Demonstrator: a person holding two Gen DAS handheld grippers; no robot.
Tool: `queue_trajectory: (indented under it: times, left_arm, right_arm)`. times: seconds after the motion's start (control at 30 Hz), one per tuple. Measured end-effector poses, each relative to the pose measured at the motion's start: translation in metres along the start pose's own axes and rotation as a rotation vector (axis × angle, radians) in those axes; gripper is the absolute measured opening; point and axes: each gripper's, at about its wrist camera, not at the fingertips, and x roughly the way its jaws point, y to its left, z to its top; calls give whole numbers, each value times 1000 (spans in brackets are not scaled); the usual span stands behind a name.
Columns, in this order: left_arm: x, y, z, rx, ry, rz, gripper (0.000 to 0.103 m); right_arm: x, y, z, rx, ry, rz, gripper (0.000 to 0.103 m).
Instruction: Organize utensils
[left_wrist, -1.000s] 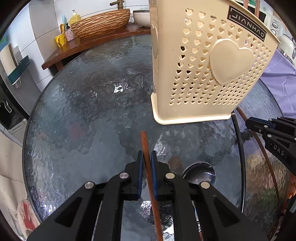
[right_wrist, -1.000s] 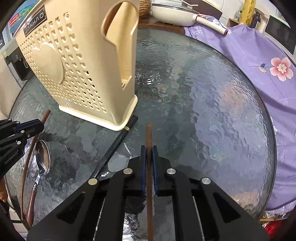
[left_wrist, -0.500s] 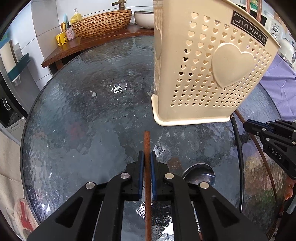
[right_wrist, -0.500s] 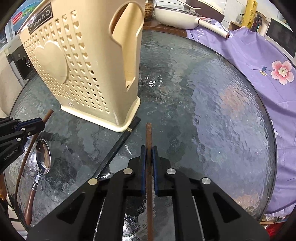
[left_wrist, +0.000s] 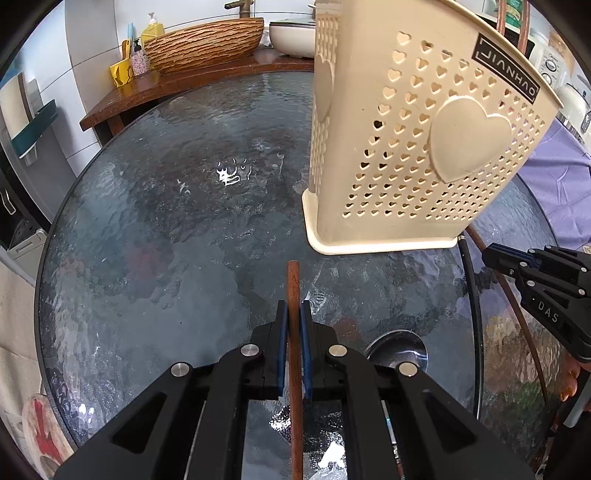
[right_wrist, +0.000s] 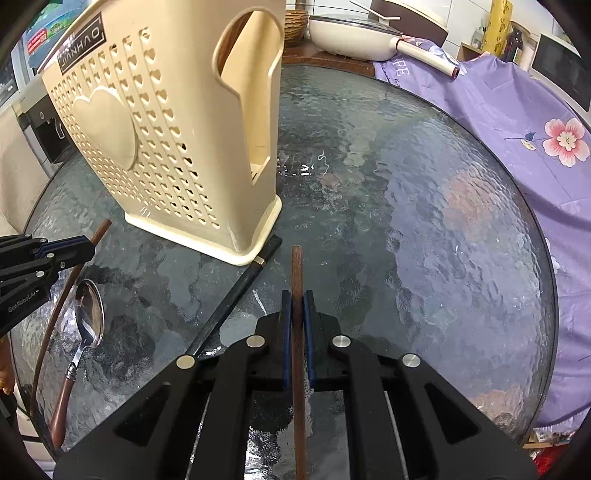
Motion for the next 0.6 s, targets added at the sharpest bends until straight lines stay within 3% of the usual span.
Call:
queue_trajectory:
  times: [0.3, 0.6]
  left_arm:
    - [-4, 6, 3, -26, -30, 7, 7]
    - [-38, 17, 7, -56, -124, -31, 7]
  right_arm:
    - [-9, -7, 1, 36, -62, 32, 7]
    - [-40, -16, 1, 73, -166, 88, 7]
